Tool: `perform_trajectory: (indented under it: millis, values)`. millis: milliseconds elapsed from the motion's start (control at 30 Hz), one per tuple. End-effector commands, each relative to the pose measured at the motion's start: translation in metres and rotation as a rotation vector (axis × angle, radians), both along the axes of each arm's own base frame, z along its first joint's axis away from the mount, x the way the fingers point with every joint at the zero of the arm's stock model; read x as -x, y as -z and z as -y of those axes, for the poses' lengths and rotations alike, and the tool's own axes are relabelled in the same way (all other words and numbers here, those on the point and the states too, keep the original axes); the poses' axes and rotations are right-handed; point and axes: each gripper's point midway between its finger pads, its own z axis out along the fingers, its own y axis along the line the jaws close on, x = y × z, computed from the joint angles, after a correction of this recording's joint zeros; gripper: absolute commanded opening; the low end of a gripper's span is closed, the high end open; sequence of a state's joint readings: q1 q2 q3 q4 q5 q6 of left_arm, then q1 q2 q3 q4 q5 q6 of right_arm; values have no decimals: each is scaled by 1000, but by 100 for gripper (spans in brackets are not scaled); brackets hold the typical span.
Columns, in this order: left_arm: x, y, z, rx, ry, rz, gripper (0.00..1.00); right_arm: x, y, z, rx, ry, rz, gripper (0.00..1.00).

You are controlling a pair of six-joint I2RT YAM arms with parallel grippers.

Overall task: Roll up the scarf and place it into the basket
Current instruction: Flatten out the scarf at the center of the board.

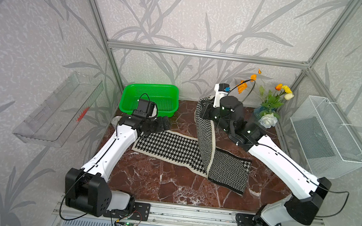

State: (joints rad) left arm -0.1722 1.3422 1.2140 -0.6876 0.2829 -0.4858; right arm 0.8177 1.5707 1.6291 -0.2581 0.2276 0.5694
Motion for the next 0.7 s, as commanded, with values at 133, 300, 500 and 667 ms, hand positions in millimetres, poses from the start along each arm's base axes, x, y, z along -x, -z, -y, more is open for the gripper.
perform_trajectory:
  millis: [133,300,500,667]
  values:
    - [10,-3,-4,-1,10,9,91,-3,24,-47,-74,-55,-21,0]
    - [16,-4,-8,-17,8,15,91,-3,66,-77,-105,-85,-99,0]
    - [25,-1,-15,-31,-1,9,91,1,110,-103,-157,-120,-183,0]
    - [32,0,-20,-32,-12,9,91,10,131,-119,-168,-151,-225,0]
